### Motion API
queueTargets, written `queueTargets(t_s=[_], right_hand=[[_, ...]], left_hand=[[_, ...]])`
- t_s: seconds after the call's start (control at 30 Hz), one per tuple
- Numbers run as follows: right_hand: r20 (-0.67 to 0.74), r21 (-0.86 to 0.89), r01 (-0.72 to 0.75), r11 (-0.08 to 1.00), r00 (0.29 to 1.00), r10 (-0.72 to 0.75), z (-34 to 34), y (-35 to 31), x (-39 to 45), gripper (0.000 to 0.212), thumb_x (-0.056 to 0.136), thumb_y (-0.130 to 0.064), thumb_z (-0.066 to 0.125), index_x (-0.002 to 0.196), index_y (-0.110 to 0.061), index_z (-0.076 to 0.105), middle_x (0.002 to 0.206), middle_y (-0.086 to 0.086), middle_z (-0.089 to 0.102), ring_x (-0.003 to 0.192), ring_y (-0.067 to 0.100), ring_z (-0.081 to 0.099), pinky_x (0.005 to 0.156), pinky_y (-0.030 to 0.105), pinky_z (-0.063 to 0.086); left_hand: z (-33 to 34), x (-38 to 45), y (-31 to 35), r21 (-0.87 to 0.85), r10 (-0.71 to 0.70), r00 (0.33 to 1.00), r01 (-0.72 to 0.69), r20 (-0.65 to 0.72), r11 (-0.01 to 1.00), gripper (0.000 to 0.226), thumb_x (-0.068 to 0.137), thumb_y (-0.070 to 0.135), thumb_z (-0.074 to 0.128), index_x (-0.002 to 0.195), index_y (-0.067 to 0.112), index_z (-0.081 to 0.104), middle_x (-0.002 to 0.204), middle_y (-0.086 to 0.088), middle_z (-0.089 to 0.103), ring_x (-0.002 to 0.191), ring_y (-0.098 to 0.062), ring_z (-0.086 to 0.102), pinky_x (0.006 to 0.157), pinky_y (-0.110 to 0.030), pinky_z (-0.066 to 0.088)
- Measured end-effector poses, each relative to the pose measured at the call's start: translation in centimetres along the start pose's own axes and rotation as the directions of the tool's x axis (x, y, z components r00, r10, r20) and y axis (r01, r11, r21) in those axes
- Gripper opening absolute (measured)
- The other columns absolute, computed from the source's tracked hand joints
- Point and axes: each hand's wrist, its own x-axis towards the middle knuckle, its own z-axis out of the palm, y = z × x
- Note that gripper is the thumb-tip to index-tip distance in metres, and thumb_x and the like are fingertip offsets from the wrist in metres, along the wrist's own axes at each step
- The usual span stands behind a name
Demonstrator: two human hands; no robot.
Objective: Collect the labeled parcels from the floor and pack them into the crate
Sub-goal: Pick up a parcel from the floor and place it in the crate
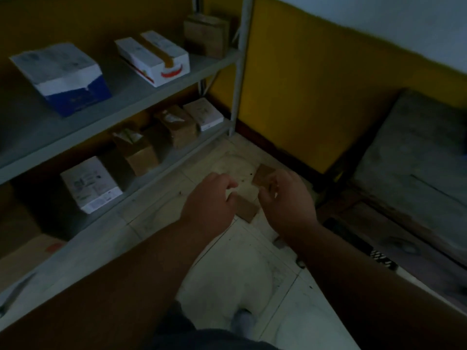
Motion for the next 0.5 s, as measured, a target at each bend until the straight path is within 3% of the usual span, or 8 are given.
queueTargets(t_s=[0.2, 0.33, 0.5], right_hand=[[-0.099, 0.079, -0.133, 0.988, 0.985, 0.140, 0.8, 3.9, 7.3, 0.024, 0.087, -0.039, 0.060, 0.107, -0.026, 0.056, 0.103, -0.007, 0.048, 0.096, 0.014, 0.053, 0.081, 0.040, 0.052], [-0.140, 0.069, -0.214, 0.974, 0.965, 0.222, 2.4, 5.5, 13.9, 0.015, 0.085, -0.034, 0.061, 0.095, -0.029, 0.050, 0.093, -0.009, 0.040, 0.093, 0.017, 0.053, 0.076, 0.038, 0.050], [-0.217, 0.071, -0.388, 0.919, 0.893, 0.394, 3.0, 7.7, 24.1, 0.038, 0.084, -0.040, 0.061, 0.119, -0.026, 0.054, 0.114, -0.004, 0.050, 0.103, 0.018, 0.055, 0.084, 0.039, 0.051]], left_hand=[[3.3, 8.7, 0.3, 0.026, 0.059, 0.995, -0.061, 0.086, 0.998, 0.019, 0.094, 0.025, 0.057, 0.112, 0.024, 0.061, 0.111, 0.003, 0.057, 0.087, -0.010, 0.056, 0.072, -0.026, 0.044], [5.7, 17.1, -1.0, 0.007, 0.079, 0.982, -0.081, 0.171, 0.997, 0.024, 0.094, 0.026, 0.055, 0.117, 0.023, 0.061, 0.115, 0.001, 0.059, 0.091, -0.013, 0.057, 0.075, -0.027, 0.042], [7.5, 30.2, -1.6, -0.050, 0.193, 0.934, -0.187, 0.301, 0.981, 0.022, 0.095, 0.021, 0.055, 0.116, 0.021, 0.062, 0.114, -0.001, 0.060, 0.095, -0.017, 0.057, 0.075, -0.028, 0.044]])
